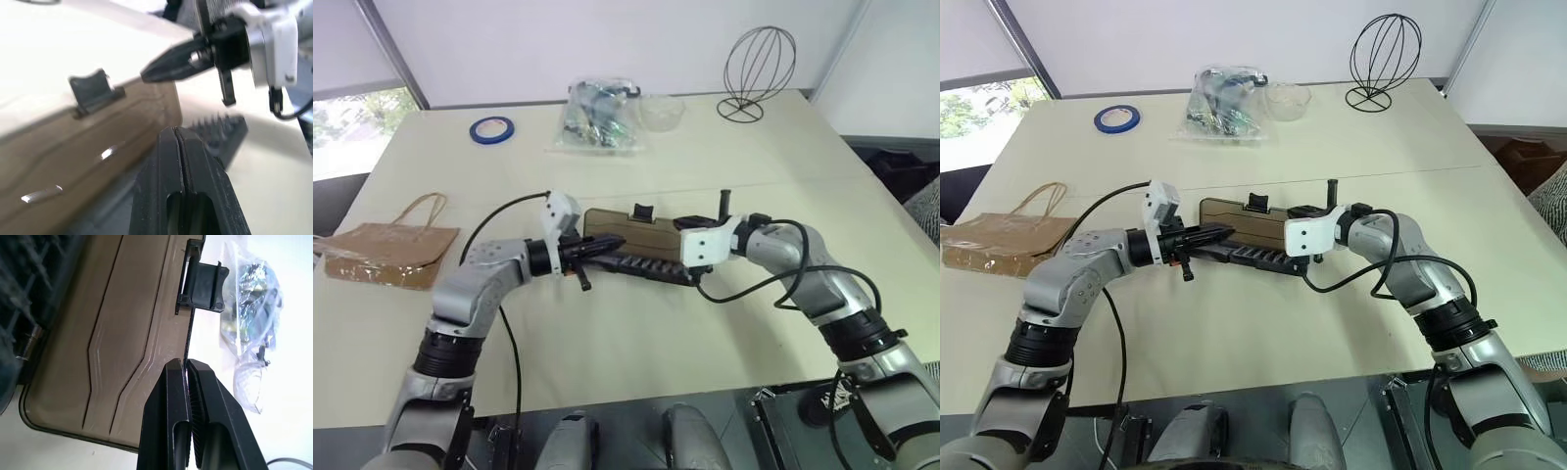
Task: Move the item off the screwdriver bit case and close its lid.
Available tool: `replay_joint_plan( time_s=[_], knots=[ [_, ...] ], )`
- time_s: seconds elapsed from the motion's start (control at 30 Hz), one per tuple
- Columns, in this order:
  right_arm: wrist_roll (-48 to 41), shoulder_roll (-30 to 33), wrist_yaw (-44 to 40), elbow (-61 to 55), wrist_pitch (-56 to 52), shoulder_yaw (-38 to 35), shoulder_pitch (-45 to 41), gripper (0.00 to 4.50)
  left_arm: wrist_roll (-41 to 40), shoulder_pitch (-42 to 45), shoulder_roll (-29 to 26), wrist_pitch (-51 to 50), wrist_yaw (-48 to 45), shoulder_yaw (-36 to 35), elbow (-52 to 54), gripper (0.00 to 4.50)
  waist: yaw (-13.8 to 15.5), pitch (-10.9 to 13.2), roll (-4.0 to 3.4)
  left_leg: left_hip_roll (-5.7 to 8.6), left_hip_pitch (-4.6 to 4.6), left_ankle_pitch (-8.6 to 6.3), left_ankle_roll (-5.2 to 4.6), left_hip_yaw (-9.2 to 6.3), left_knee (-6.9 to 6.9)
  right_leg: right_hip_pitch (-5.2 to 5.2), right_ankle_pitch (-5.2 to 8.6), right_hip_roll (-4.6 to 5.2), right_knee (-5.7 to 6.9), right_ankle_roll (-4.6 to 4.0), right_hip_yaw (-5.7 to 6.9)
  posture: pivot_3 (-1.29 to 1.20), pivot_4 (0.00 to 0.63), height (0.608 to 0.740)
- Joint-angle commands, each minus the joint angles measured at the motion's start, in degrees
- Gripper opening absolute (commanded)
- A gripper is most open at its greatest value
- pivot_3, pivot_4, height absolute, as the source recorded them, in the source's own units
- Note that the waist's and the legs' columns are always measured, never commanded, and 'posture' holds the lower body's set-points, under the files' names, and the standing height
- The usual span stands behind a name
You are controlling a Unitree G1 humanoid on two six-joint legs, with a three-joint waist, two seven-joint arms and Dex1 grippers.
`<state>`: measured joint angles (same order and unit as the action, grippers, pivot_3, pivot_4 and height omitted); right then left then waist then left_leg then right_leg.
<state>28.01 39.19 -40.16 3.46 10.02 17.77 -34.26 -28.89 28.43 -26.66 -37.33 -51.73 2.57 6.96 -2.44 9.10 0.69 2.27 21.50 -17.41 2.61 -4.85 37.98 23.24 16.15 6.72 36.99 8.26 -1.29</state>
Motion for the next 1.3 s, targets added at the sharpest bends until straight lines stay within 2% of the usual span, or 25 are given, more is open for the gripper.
replay_joint_plan(
  time_s=[0.03,0.27,0.57,0.7,0.9,1.07,1.3],
  knots=[
    [0.0,-0.8,-0.7,-1.7,1.2,1.0,0.0,0.05,-0.7,-0.3,-1.0,0.3,-0.6,-0.5,1.7,0.0,0.0,0.0,0.0,0.0,0.0,0.0,0.0,0.0,0.0,0.0,0.0,0.0,-0.01,0.0,0.0,0.0,0.15,0.74],
    [0.3,-0.8,-0.7,-0.9,1.9,0.9,-0.7,0.05,-1.5,-2.7,-2.7,-0.2,-2.7,0.7,4.0,0.0,0.1,0.0,0.01,0.0,0.0,0.0,0.0,0.0,0.0,-0.01,0.0,0.0,-0.01,0.0,0.0,0.0,0.15,0.74],
    [0.7,-0.9,-0.5,-0.3,2.2,0.6,-1.2,0.05,-5.6,-2.3,-5.9,-4.7,0.5,-6.1,4.8,0.0,0.0,0.0,0.0,0.0,0.0,0.0,0.0,-0.01,0.0,-0.01,0.0,0.0,0.0,0.0,0.0,0.0,0.15,0.74],
    [0.9,-1.1,-0.4,-0.6,2.2,0.6,-1.2,0.05,-7.6,-1.4,-5.3,-6.3,4.2,-10.2,3.3,0.0,0.1,0.0,0.0,0.0,0.0,0.0,0.0,-0.01,0.0,-0.01,0.0,0.01,-0.01,0.0,0.0,0.0,0.15,0.74],
    [1.5,-0.9,-0.3,-2.0,2.5,0.6,-0.9,0.05,-8.1,4.8,-4.1,-6.7,10.6,-15.8,-5.3,0.0,0.2,0.1,0.08,0.01,0.01,0.01,0.01,-0.02,0.02,-0.01,0.0,0.01,0.0,0.0,0.0,0.0,0.15,0.74],
    [1.7,-0.8,-0.4,-3.3,2.3,0.3,-0.5,0.05,-5.1,6.6,-5.1,-3.8,8.0,-13.0,-11.4,0.0,0.0,0.1,0.08,0.02,0.0,0.01,0.02,-0.01,-0.02,0.02,0.0,0.01,-0.01,0.0,0.01,0.0,0.15,0.74],
    [2.9,-0.9,0.3,-4.9,2.3,0.0,-0.4,0.05,1.3,10.9,-2.6,4.6,4.5,-8.5,-26.5,0.0,0.1,0.1,0.08,0.04,0.03,0.02,0.03,-0.01,0.0,0.02,0.0,0.01,-0.01,0.0,0.02,0.0,0.15,0.74]
  ],
)
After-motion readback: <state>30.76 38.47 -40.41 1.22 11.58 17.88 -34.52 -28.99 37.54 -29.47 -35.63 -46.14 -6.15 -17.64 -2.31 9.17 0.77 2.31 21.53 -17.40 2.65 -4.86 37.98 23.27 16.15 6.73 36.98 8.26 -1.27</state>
